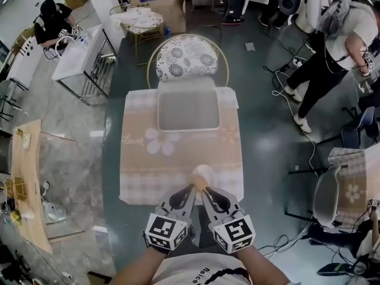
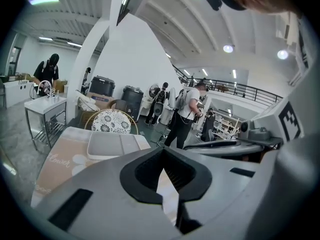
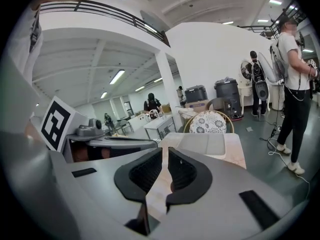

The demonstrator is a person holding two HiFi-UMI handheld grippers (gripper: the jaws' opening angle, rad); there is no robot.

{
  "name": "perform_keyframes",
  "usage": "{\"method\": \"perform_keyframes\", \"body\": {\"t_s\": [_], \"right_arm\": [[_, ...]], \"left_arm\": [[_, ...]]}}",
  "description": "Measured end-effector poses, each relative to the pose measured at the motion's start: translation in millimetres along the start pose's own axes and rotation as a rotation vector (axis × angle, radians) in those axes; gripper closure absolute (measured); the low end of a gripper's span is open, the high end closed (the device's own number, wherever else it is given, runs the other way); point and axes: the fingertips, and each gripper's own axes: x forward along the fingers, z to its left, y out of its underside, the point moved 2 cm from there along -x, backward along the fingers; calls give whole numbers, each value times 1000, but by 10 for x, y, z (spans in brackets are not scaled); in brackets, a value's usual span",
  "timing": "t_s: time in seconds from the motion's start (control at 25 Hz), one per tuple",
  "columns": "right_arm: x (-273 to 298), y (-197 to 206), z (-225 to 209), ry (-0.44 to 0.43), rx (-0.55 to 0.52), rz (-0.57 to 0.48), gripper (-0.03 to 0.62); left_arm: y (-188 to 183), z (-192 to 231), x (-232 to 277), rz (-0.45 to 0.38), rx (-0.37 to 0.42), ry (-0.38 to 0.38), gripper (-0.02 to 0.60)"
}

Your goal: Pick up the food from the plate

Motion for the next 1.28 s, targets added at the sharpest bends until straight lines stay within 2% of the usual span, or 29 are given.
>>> {"method": "perform_keyframes", "body": {"t_s": [0.2,0.32,0.8,1.28], "right_arm": [[139,340,-93,4,-12,58,566],[252,572,-142,-4,-18,102,505],[784,1631,-495,-3,-44,292,367],[1125,2175,-568,-19,-94,457,310]], "left_arm": [[229,67,145,33,11,2,575],[385,130,236,52,14,0,575],[910,317,434,82,8,4,575],[1089,510,490,64,2,-9,575]]}}
